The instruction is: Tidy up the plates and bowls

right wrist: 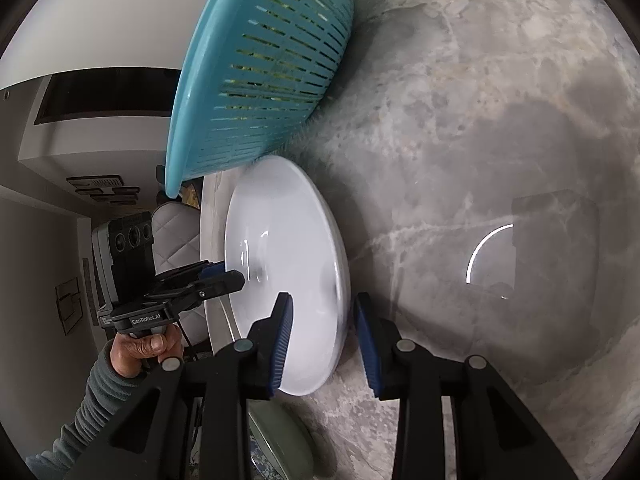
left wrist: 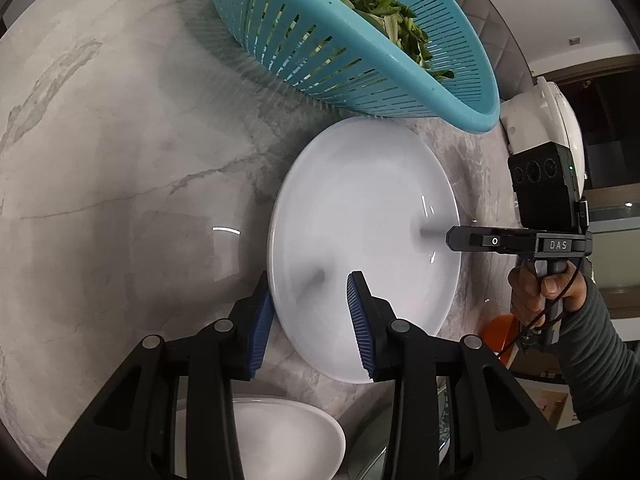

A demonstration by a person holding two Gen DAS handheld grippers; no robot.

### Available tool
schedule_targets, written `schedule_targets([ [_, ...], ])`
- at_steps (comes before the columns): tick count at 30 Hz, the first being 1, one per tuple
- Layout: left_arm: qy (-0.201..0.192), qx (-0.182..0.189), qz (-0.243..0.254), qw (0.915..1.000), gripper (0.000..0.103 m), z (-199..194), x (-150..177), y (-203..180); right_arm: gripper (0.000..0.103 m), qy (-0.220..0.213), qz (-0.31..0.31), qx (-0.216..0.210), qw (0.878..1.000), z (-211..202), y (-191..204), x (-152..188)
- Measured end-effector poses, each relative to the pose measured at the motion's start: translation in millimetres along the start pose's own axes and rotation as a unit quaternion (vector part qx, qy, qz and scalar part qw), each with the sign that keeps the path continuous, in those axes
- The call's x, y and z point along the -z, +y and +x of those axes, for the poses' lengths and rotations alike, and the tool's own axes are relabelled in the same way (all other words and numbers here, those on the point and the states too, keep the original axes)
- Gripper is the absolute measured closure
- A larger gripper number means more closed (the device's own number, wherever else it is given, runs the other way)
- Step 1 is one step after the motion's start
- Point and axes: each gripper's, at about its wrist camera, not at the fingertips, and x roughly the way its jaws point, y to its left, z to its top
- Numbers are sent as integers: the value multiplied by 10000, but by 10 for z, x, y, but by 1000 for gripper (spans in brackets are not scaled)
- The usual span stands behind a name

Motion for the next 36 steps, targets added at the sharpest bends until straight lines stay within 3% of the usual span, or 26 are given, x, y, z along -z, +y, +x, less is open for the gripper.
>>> schedule_targets([
  [3, 15, -20, -86, 10000, 81, -50, 7, 85, 70, -33, 12, 18, 10000, -7, -12, -2],
  [6, 24, -9, -256, 9997, 91, -49, 3, 159, 92, -12, 59, 257, 9997, -11, -15, -8],
  [7, 21, 0, -305, 9995, 92, -47, 0, 174, 94, -3, 102, 287, 9995, -20, -32, -9],
  [17, 56, -223, -288, 9993, 93, -20, -6, 80, 94, -114, 77, 507, 9986, -45, 31, 54],
  [36, -33, -88, -236, 9997, 93, -207, 120, -280, 94, -257, 245, 552, 9978, -224, 106, 152],
])
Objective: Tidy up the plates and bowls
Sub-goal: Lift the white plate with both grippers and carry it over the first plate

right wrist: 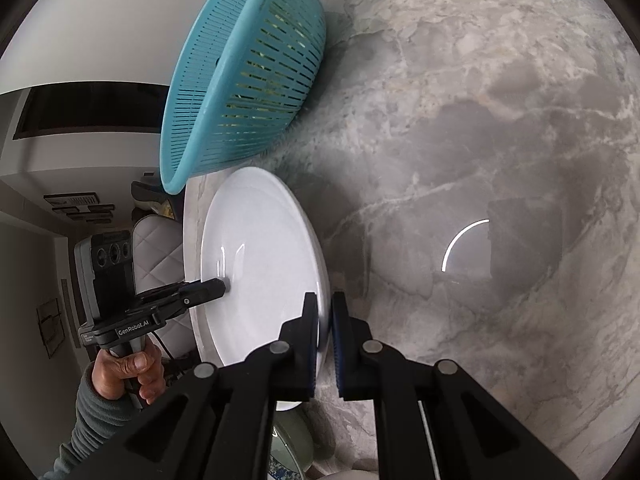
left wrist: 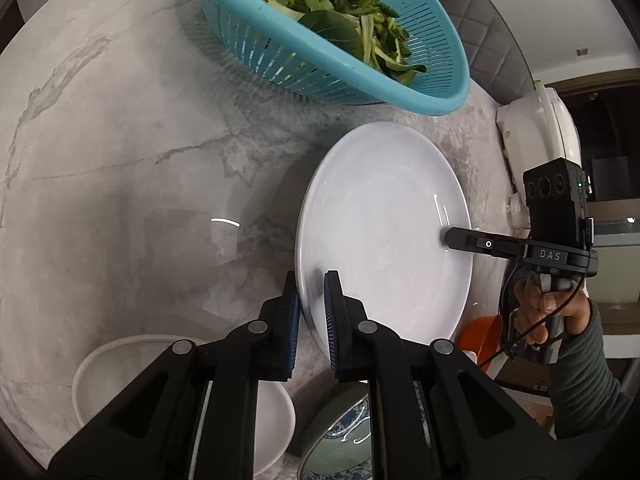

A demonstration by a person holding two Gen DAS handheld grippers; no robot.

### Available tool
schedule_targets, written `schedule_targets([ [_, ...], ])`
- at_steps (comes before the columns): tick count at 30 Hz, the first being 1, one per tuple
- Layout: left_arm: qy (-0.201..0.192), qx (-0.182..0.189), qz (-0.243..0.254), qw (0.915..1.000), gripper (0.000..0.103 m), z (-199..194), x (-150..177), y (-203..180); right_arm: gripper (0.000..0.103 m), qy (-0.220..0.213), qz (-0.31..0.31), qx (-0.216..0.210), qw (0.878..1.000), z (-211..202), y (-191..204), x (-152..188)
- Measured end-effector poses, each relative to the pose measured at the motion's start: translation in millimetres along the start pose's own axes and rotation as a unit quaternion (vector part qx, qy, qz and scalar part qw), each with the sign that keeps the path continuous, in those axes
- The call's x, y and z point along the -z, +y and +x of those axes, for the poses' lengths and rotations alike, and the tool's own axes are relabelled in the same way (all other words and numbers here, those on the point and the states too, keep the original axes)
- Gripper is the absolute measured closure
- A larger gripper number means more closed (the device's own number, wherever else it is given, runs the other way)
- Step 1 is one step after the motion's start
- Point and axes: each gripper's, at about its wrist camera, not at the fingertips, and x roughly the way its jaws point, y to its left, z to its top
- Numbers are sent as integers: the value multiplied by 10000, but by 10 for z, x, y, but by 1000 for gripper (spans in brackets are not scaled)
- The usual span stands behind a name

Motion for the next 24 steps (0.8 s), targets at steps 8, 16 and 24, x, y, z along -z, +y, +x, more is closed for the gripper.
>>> schedule_targets([
  [8, -290, 7, 207, 9994, 93, -411, 230, -371, 93, -193, -309, -39, 9993, -308, 261, 174],
  [16, -567, 90, 246, 9980, 93, -922, 881, -607, 93, -346, -657, -165, 9971, -614, 611, 619],
  [24, -764, 162, 153, 9968, 93, -1299, 1869, -703, 93, -295, -861, -273, 9955, -652, 816, 1351],
])
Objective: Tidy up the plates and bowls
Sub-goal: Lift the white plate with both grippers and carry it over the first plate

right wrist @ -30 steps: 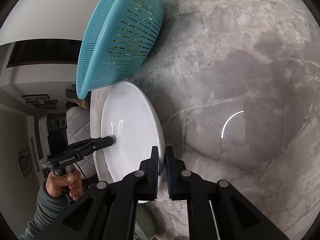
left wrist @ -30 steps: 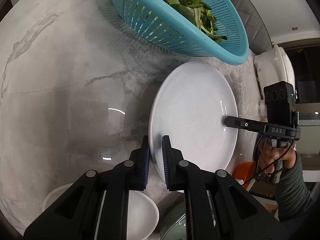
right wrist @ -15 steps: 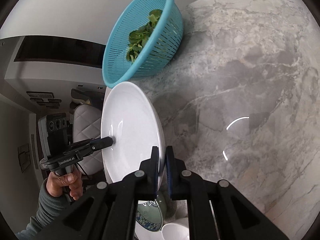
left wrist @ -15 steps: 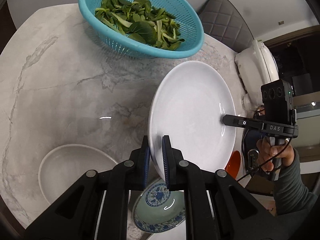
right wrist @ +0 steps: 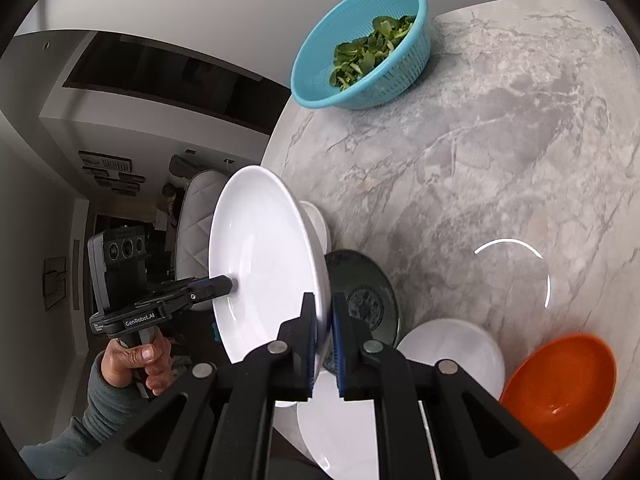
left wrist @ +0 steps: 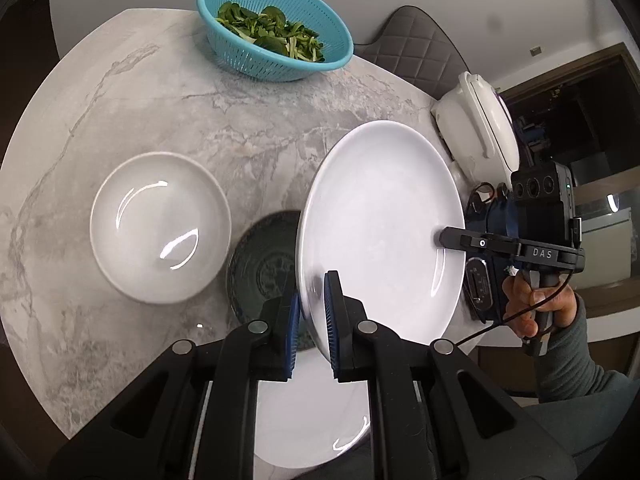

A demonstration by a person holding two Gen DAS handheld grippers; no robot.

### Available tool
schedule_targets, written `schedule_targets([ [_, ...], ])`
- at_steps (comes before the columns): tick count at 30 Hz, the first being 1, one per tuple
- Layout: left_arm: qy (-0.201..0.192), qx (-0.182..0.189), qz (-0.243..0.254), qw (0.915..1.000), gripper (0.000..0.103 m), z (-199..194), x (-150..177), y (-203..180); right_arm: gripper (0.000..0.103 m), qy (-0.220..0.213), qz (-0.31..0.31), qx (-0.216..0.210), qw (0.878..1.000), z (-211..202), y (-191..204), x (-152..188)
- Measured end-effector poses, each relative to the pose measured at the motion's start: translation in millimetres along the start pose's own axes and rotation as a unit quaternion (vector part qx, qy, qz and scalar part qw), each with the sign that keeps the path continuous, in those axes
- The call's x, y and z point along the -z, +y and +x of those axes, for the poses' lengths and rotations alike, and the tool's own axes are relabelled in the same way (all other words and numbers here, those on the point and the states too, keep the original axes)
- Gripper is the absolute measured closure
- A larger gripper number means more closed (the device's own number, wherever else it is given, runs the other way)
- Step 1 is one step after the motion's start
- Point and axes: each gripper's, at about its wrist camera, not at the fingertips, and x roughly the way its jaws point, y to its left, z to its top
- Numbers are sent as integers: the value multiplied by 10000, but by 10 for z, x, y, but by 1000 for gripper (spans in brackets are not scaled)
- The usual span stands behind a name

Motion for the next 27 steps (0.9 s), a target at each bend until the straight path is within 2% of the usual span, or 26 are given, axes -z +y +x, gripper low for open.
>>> schedule_targets([
  [7, -65, 81, -141, 9998, 93, -273, 784, -1, 93, 158, -7, -22, 9999, 23, 118, 583],
  [13, -81, 122, -255, 9996, 93, -336, 1416, 36, 93, 334, -29, 88, 9994, 37, 212, 1048],
  [18, 70, 204, -495, 9985, 93, -130, 1923, 144, 93, 530, 146, 121, 9984, 117, 118, 1483],
  [23, 237, 203, -692, 9971, 93, 171, 2398, 246, 94, 693, 340, 377, 9963, 298, -123, 1861],
  [27, 269, 19, -717, 9971, 93, 379, 2610, 271, 94, 731, 514, 552, 9945, 423, -319, 2088],
])
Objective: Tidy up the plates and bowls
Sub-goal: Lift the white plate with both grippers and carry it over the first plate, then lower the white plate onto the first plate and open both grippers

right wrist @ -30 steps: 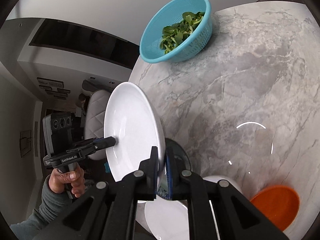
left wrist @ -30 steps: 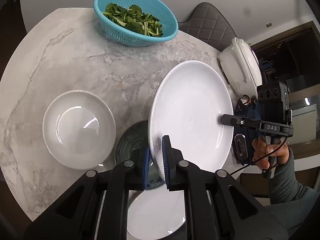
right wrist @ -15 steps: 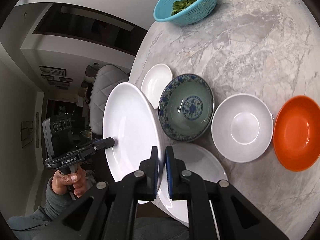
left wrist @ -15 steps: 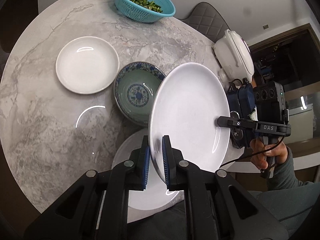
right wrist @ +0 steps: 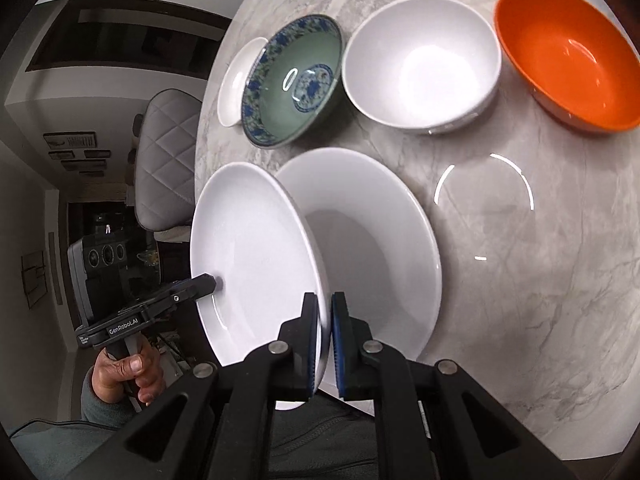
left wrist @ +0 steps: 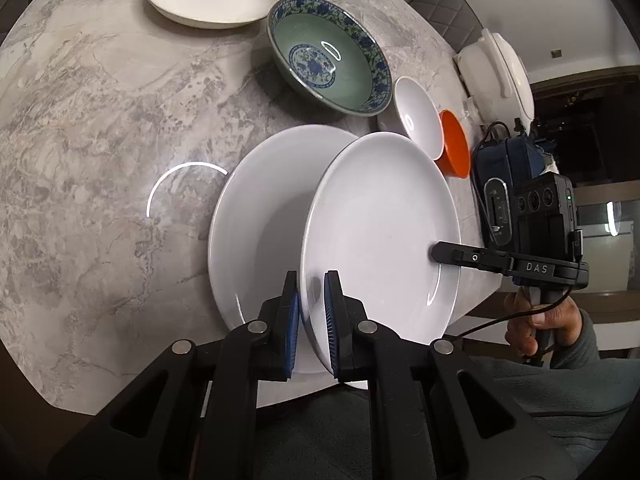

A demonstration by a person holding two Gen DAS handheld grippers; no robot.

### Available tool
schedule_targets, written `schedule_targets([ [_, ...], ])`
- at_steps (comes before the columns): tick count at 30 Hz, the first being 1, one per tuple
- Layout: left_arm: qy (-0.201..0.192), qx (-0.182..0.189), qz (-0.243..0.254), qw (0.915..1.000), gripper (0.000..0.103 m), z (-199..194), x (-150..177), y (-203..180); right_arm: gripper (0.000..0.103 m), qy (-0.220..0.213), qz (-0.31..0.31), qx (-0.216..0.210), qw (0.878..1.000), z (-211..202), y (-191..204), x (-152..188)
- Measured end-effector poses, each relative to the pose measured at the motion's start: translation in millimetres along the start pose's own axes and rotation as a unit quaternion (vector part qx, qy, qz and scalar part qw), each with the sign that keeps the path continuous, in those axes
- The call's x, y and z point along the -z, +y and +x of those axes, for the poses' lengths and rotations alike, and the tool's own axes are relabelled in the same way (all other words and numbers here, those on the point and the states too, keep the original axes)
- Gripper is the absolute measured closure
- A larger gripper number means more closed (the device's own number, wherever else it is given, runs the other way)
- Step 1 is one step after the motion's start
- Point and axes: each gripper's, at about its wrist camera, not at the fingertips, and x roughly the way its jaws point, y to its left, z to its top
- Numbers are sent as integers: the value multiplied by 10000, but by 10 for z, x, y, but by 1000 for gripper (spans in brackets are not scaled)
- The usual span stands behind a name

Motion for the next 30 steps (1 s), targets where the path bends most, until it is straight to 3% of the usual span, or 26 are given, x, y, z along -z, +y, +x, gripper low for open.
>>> schedule_targets([
  [12, -46, -578, -1, 9983, 93, 399, 137, 99, 94, 137, -152, 449, 9988, 362, -169, 53],
  [30, -50, -671, -188, 9976, 91, 578, -108, 141, 91, 115, -555, 875, 9945, 399, -187, -20],
])
